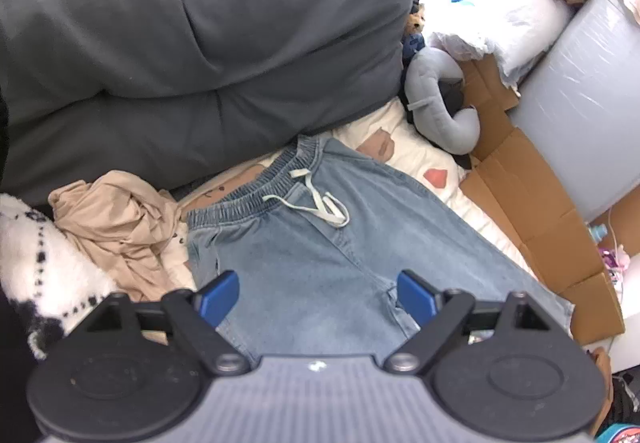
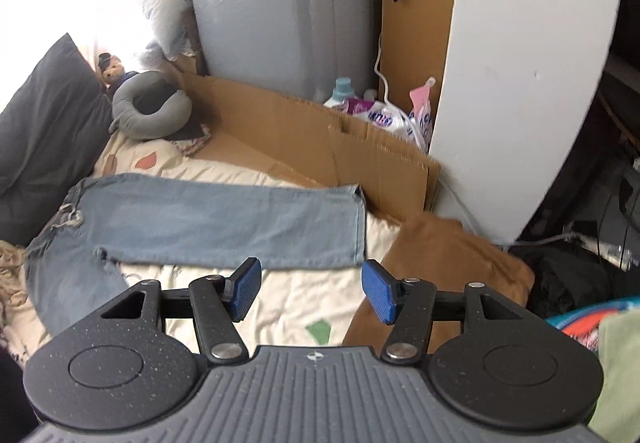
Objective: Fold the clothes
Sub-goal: 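Open the left gripper off the waistband and pull back while the right moves away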
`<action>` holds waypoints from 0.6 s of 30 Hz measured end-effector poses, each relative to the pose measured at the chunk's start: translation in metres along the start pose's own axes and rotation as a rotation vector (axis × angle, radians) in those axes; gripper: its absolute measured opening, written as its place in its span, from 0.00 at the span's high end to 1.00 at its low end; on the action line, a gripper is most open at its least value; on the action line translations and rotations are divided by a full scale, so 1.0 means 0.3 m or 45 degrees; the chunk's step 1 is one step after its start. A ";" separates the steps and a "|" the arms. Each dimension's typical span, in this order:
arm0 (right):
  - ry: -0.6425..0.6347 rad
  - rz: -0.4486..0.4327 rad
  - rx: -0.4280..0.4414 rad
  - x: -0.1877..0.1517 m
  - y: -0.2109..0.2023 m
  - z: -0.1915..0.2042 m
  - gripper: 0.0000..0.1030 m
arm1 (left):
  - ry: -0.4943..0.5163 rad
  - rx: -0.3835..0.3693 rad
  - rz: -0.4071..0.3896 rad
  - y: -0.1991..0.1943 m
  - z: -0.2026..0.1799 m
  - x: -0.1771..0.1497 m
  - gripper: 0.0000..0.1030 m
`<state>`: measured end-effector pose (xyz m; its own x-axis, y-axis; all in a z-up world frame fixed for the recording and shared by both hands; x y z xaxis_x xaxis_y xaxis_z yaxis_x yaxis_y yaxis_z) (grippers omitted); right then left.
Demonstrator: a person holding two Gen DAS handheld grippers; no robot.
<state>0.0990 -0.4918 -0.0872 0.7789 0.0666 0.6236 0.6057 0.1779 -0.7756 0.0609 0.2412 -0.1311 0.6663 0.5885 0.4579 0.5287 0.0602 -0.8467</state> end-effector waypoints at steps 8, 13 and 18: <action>0.030 0.026 0.039 -0.189 -0.078 -0.013 0.40 | 0.145 0.022 -0.130 -0.061 -0.042 -0.042 0.15; 0.076 0.035 0.035 -0.304 -0.084 -0.033 0.40 | 0.139 0.002 -0.122 -0.049 -0.054 -0.083 0.15; 0.124 0.084 0.039 -0.446 -0.050 -0.041 0.40 | 0.148 0.027 -0.075 0.003 -0.046 -0.138 0.15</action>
<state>-0.0123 -0.5154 -0.1601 0.8300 -0.0164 0.5575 0.5484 0.2060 -0.8105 0.0411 0.2058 -0.1470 0.6916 0.4861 0.5342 0.5581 0.1100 -0.8225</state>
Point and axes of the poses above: each gripper's, at about its wrist camera, not at the fingertips, and y roughly the way its jaws point, z to its left, x to its top, the point moved 3 cm from there along y, roughly the way its jaws point, and after that the axes turned 3 degrees about z, right-handed, at the moved point
